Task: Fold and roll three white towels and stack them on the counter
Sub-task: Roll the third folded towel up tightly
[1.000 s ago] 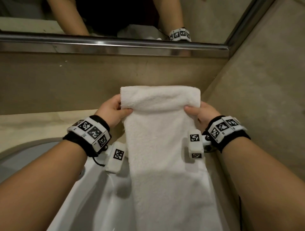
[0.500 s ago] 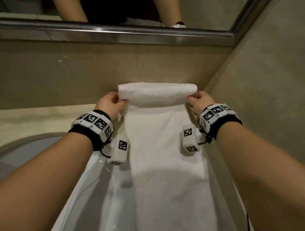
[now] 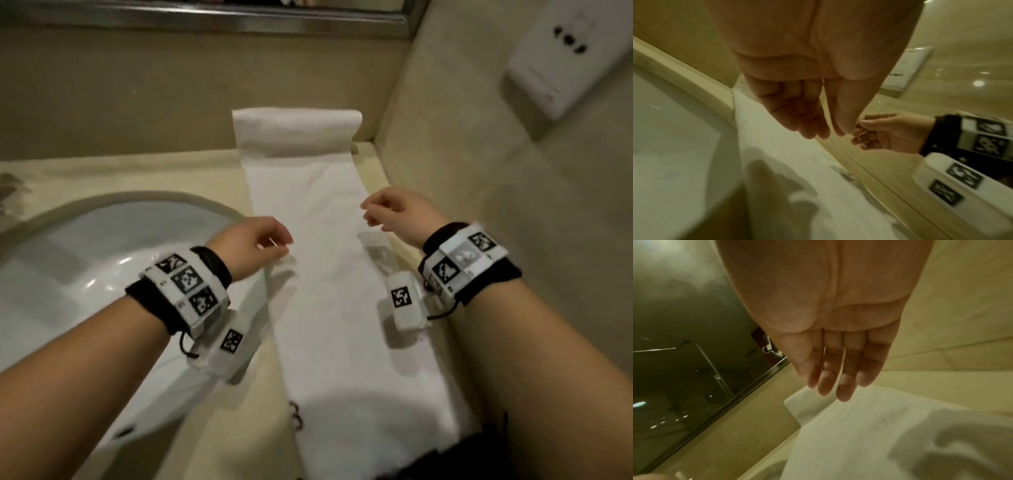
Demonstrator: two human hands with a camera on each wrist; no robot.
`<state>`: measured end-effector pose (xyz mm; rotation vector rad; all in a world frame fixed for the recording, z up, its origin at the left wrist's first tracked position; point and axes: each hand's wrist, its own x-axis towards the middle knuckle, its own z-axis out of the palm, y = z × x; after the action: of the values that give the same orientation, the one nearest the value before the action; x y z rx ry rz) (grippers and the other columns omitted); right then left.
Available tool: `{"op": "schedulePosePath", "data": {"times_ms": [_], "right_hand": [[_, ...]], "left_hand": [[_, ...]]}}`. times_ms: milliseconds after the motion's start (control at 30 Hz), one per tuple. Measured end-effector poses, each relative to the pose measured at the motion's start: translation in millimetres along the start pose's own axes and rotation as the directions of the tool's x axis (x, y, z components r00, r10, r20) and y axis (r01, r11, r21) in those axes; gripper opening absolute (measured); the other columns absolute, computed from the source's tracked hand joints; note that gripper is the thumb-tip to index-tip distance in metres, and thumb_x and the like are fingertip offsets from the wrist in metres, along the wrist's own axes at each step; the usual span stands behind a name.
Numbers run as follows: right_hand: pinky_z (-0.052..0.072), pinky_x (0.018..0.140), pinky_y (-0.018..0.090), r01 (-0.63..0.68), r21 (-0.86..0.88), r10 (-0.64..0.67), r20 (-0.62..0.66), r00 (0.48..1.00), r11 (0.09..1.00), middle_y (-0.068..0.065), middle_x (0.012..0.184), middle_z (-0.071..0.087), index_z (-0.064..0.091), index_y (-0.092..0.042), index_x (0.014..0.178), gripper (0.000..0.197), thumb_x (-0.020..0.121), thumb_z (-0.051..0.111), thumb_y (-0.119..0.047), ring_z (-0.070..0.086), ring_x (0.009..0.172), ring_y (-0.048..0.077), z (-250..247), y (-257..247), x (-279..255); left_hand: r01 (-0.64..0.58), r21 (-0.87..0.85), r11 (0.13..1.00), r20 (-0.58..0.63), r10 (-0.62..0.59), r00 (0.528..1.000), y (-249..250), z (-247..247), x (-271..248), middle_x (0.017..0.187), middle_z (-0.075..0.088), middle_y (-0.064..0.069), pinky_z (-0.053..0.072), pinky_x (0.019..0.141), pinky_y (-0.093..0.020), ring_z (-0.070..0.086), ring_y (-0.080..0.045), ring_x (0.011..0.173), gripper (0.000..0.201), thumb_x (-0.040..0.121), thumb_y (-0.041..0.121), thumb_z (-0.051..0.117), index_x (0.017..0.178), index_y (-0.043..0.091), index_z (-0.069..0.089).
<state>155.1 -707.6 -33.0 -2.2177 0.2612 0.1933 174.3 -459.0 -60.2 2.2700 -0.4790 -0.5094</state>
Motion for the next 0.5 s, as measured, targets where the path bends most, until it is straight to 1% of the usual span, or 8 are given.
{"op": "schedulePosePath", "data": {"times_ms": [100,167,200,267,333,400,433,500], "right_hand": [[0.049,0.079,0.028,0.058,-0.089,-0.054,0.037,0.998,0.994,-0.007,0.083,0.064,0.061,-0.02,0.094,0.008,0.09,0.053,-0.02,0.063,0.086,0.015,13,16,-61],[0.048,0.081,0.029,0.087,-0.124,-0.082,0.044,0.996,0.989,-0.005,0.084,0.063,0.062,-0.018,0.095,0.01,0.089,0.054,-0.018,0.062,0.087,0.016,23,30,-102],[0.047,0.08,0.028,0.105,-0.15,-0.099,0.05,0.994,0.983,-0.006,0.084,0.062,0.063,-0.018,0.094,0.01,0.089,0.055,-0.018,0.061,0.085,0.016,29,37,-120],[0.044,0.076,0.026,0.134,-0.224,-0.119,0.082,0.99,0.965,-0.003,0.087,0.063,0.064,-0.017,0.093,0.01,0.087,0.056,-0.018,0.057,0.082,0.014,41,54,-159],[0.041,0.074,0.025,0.143,-0.282,-0.111,0.125,0.986,0.949,0.001,0.093,0.064,0.064,-0.017,0.093,0.01,0.085,0.058,-0.019,0.054,0.081,0.013,52,72,-194],[0.044,0.081,0.03,0.152,-0.321,-0.094,0.188,0.978,0.935,0.002,0.096,0.062,0.063,-0.017,0.095,0.013,0.083,0.06,-0.022,0.054,0.085,0.014,62,89,-220],[0.043,0.086,0.032,0.182,-0.357,-0.102,0.231,0.967,0.916,0.002,0.099,0.061,0.062,-0.017,0.098,0.018,0.082,0.061,-0.026,0.053,0.091,0.017,68,96,-232],[0.038,0.092,0.033,0.261,-0.456,-0.144,0.275,0.951,0.851,0.002,0.108,0.056,0.059,-0.019,0.109,0.034,0.08,0.064,-0.036,0.048,0.103,0.02,80,107,-248]], "left_hand": [[-0.116,0.186,0.976,0.14,0.091,0.986,18,40,-59,0.092,0.059,0.007,0.039,0.072,-0.016,0.053,-0.006,0.079,0.012,0.085,0.024,0.06,0.096,0.023,0.064],[-0.193,0.231,0.954,0.24,0.136,0.961,25,69,-95,0.097,0.06,0.005,0.038,0.072,-0.014,0.051,-0.005,0.079,0.016,0.084,0.028,0.061,0.1,0.024,0.064],[-0.226,0.243,0.943,0.284,0.153,0.947,25,81,-110,0.1,0.06,0.004,0.038,0.073,-0.014,0.051,-0.006,0.082,0.019,0.083,0.029,0.062,0.102,0.024,0.063],[-0.305,0.303,0.903,0.371,0.183,0.911,23,107,-139,0.108,0.058,0.004,0.037,0.082,-0.018,0.052,-0.011,0.095,0.029,0.08,0.035,0.065,0.107,0.025,0.06],[-0.339,0.424,0.84,0.425,0.146,0.893,17,127,-161,0.118,0.051,0.005,0.035,0.091,-0.024,0.046,-0.015,0.109,0.046,0.074,0.047,0.067,0.114,0.028,0.054],[-0.376,0.56,0.739,0.424,0.135,0.896,16,140,-180,0.122,0.048,0.003,0.037,0.091,-0.031,0.046,-0.02,0.11,0.06,0.066,0.05,0.071,0.117,0.027,0.051],[-0.394,0.608,0.689,0.4,0.163,0.902,17,147,-189,0.117,0.054,-0.001,0.043,0.085,-0.033,0.053,-0.023,0.104,0.062,0.058,0.043,0.077,0.113,0.023,0.055],[-0.41,0.678,0.61,0.276,0.306,0.911,17,159,-200,0.094,0.066,-0.007,0.053,0.069,-0.032,0.064,-0.027,0.081,0.055,0.043,0.025,0.084,0.095,0.016,0.067]]}}
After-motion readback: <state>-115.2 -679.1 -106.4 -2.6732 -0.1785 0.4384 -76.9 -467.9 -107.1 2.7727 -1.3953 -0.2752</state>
